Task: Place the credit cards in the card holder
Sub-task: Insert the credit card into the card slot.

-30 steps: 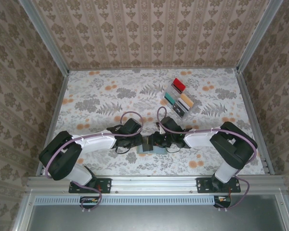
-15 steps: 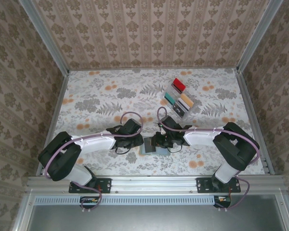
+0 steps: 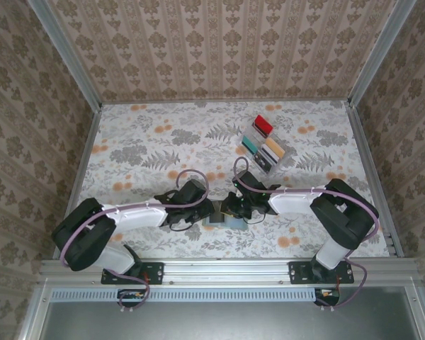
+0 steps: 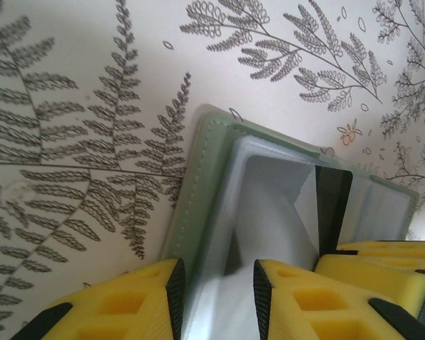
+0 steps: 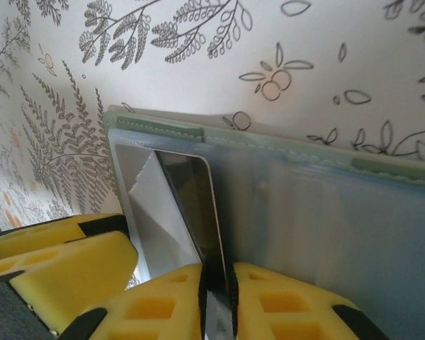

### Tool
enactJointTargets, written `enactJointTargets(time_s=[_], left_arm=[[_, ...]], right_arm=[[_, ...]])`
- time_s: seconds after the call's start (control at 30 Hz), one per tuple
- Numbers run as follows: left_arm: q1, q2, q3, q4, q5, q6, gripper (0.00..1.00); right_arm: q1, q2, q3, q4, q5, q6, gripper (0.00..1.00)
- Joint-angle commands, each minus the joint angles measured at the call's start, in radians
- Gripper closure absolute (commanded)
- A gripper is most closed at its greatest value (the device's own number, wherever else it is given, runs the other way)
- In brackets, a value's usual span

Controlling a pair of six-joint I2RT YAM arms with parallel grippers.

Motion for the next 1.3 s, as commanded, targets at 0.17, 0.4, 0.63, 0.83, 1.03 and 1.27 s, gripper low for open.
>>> enactJointTargets(time_s=[0.17, 0.4, 0.63, 0.83, 1.03, 1.27], left_arm=[[-0.012, -0.015, -0.035, 0.035, -0.014, -0.058, 0.66], [-0.002, -0.033, -0.032, -0.005, -0.042, -0.043, 0.66], [0.002, -0.025, -0.03, 0.001, -0.032, -0.035, 0.66], [0.001, -0.013, -0.031, 0.008, -0.024, -0.031, 0.66], [-0.002, 0.012, -0.027, 0.021, -0.013, -0.033, 0.66], [-0.004, -0.003, -0.031, 0.003, -0.034, -0.038, 0.67]], right_arm=[[0.021, -0.011, 0.056, -0.126, 0.031, -0.012, 0.73], [0.021, -0.074, 0.085, -0.244, 0.071, -0.076, 0.71], [0.024, -0.026, 0.088, -0.199, 0.028, -0.074, 0.79], [0.027, 0.018, 0.099, -0.15, -0.006, -0.08, 0.84], [0.043, 0.06, 0.104, -0.054, -0.065, -0.081, 0.86], [0.043, 0.033, 0.114, -0.101, -0.038, -0.096, 0.85]])
